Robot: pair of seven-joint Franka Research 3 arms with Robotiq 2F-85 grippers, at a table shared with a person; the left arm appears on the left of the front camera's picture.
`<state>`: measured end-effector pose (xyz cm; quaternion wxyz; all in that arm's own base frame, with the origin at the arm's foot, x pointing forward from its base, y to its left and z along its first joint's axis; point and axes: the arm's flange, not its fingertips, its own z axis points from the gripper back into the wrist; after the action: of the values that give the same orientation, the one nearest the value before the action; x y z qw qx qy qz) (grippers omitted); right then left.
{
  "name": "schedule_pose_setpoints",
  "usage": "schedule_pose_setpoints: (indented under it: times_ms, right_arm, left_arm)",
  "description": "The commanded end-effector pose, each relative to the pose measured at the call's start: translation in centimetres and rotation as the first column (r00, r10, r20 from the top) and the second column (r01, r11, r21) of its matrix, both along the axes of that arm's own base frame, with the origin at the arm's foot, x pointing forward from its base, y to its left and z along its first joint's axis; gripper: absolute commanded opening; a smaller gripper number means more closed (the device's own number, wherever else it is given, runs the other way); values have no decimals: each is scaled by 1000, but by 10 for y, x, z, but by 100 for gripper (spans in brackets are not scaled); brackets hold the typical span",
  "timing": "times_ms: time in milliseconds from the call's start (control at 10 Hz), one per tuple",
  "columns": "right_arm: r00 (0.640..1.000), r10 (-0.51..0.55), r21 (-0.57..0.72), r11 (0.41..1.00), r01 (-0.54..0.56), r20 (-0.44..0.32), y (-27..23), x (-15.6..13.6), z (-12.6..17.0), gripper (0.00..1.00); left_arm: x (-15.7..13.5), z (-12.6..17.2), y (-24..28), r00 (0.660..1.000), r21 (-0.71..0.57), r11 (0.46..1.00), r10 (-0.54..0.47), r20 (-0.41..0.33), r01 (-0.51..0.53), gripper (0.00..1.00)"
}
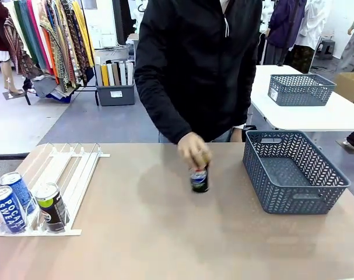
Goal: Retrieve and store the cans from the dispenser.
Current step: Pick up one can from the Automatic Can Dispenser and place it in the middle of the table, then pick up the last remaining can from one row of the Automatic Can Dispenser and place it in the middle of the table.
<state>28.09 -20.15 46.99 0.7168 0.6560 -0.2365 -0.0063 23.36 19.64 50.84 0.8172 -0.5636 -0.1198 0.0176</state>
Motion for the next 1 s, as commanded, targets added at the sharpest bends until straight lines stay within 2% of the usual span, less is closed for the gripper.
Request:
schedule_pose_setpoints:
  times_ms: [0,700,800,900]
  right_arm:
    - [1000,3,4,1000,-3,26,-1,1,3,100]
    - [1000,3,4,1000,-3,26,-1,1,3,100]
    - [1000,3,4,1000,-3,26,-1,1,3,100]
    - [1000,3,4,1000,-3,26,-1,1,3,100]
  left_arm:
    - [-4,20,6,997,-19,1000,26,66,-25,100]
    - [-4,20,6,997,-19,1000,26,66,-25,100]
    - [-4,21,6,999,-4,999,35,40,-35,100]
    - [13,29,-31,1000,77,997,-17,18,15,100]
